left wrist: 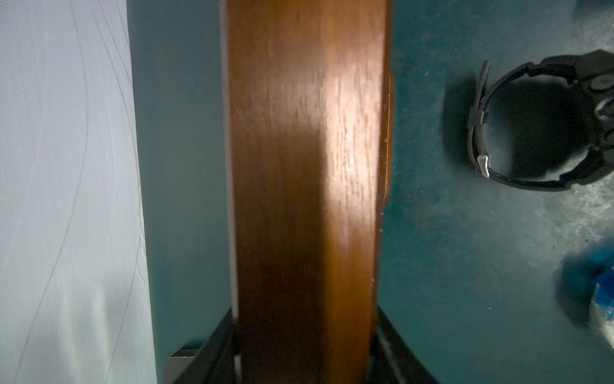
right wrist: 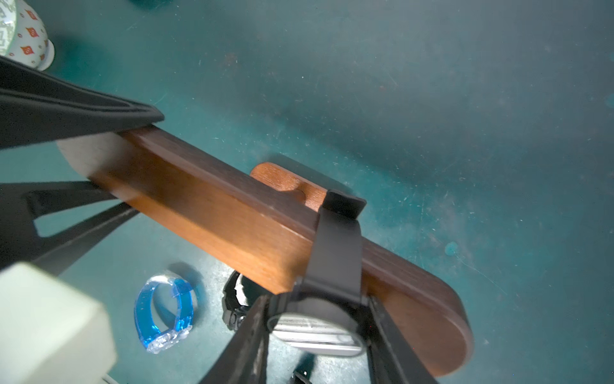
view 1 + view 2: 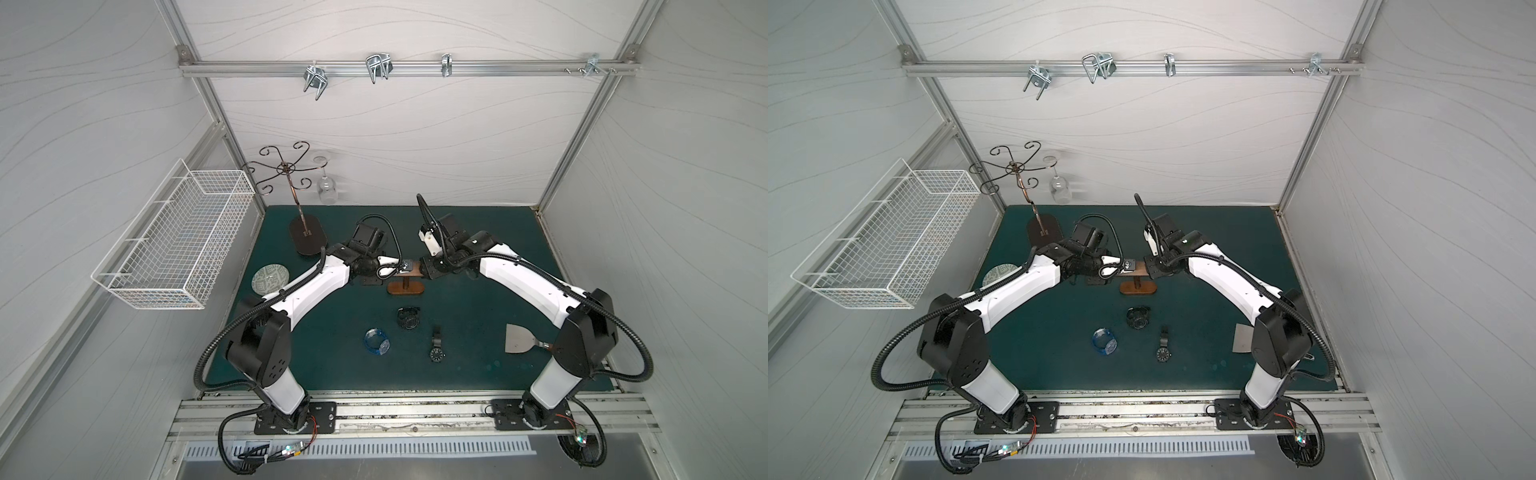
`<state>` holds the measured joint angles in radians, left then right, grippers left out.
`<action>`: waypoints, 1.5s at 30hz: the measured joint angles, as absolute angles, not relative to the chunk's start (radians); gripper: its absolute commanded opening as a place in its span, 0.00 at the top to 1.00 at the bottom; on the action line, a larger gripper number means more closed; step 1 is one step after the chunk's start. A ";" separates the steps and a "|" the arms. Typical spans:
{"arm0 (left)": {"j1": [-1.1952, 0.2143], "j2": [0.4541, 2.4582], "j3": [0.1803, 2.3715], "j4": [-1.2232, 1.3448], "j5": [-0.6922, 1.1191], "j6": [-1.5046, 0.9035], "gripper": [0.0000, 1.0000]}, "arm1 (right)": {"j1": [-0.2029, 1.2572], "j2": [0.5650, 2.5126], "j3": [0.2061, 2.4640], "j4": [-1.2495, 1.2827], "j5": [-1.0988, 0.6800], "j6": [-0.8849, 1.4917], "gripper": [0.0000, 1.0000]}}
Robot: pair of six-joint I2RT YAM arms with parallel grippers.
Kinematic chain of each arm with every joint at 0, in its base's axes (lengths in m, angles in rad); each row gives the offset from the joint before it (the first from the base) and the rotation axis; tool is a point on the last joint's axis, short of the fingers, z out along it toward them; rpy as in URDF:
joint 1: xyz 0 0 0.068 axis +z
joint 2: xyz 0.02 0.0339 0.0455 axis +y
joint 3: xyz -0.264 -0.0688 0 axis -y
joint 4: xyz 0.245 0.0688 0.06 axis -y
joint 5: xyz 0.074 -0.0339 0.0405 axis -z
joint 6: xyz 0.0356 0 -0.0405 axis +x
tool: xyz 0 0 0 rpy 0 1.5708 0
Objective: Place watch on stand
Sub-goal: Place the watch on the stand.
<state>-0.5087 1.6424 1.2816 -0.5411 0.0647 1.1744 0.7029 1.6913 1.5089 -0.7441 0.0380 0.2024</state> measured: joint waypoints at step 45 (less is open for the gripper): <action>-0.502 1.642 1.280 -0.538 0.076 1.171 0.49 | 0.741 1.751 1.572 -0.748 0.012 0.214 0.63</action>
<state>-0.5018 1.6424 1.2797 -0.5381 0.0757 1.1713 0.7406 1.7508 1.5719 -0.7483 0.0124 0.2138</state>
